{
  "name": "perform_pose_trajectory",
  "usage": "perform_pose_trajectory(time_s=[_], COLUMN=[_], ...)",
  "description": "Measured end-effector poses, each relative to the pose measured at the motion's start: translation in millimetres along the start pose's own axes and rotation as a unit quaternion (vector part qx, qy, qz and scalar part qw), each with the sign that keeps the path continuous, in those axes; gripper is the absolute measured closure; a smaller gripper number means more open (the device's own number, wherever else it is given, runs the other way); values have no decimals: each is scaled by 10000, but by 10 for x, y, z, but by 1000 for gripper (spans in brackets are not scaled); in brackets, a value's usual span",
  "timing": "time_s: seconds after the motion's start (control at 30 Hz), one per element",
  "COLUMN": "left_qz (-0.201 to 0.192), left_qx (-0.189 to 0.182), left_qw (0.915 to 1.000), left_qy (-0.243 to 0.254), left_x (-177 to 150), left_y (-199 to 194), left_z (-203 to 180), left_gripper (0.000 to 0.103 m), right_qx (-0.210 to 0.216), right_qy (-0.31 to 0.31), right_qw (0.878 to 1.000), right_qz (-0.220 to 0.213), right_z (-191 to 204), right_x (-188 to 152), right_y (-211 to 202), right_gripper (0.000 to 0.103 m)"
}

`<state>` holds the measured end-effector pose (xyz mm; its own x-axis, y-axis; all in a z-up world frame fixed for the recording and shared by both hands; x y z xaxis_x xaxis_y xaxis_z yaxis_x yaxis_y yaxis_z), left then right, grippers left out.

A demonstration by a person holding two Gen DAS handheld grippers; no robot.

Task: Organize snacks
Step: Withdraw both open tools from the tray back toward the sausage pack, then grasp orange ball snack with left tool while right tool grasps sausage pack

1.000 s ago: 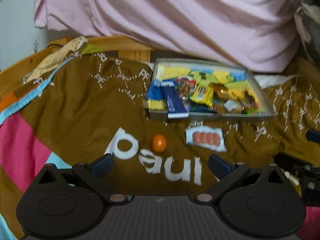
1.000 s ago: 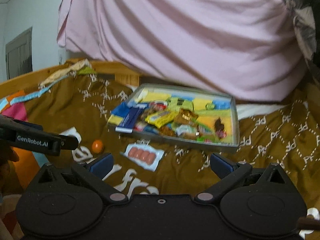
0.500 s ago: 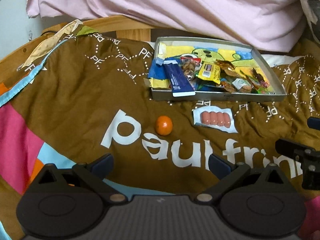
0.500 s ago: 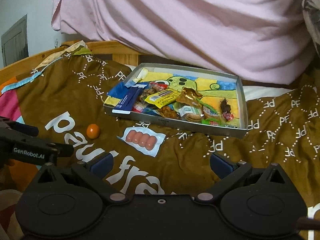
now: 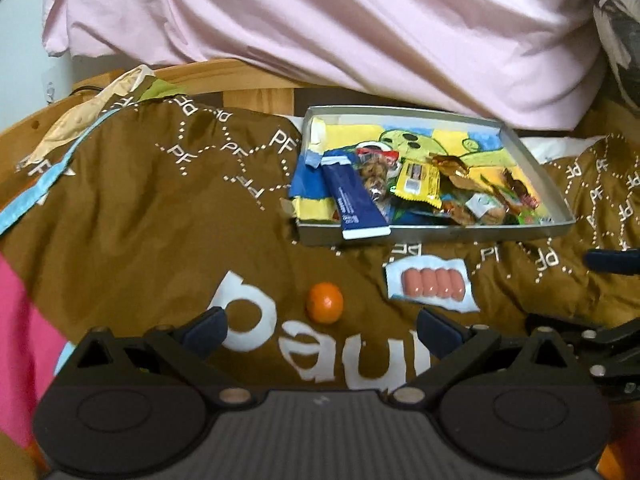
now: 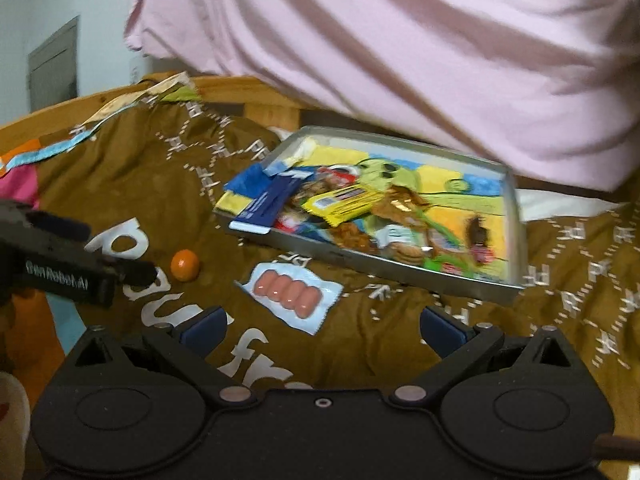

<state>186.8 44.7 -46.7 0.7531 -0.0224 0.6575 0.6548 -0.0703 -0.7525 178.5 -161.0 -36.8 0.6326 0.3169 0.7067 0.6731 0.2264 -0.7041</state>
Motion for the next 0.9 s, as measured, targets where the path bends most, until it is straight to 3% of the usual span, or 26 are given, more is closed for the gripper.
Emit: perform_pose_trajectory(time_s=[0.37,0.6,0.9], left_qz=[44,85,186], left_qx=[-315,-526,-735], left_qw=[9992,9985,9970], left_qy=[-225,-119,-131], left_x=[126,166,187], left_y=[257,367,503], left_z=[139,122,112], left_gripper=[0,1,5], right_qx=[620,1000,1059], right_qy=[-1106,-1235,-1322], right_qw=[9919,9869,9846], right_qz=[-25,266,437], right_z=[80,76,106], right_x=[102,177,225], right_y=[503,785,1102], right_gripper=[1,6,7])
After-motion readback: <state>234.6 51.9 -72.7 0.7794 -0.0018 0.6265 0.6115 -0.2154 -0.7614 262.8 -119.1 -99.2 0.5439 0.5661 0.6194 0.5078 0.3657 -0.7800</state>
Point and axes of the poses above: each gripper's, at about its wrist camera, not at the fingertips, and y roughly the way its jaws point, z to its left, x to its top, the point moved 2 cm from there along y, roughly the way its jaws point, and after that the axes turned 8 degrees about z, right-handed, at the moved point
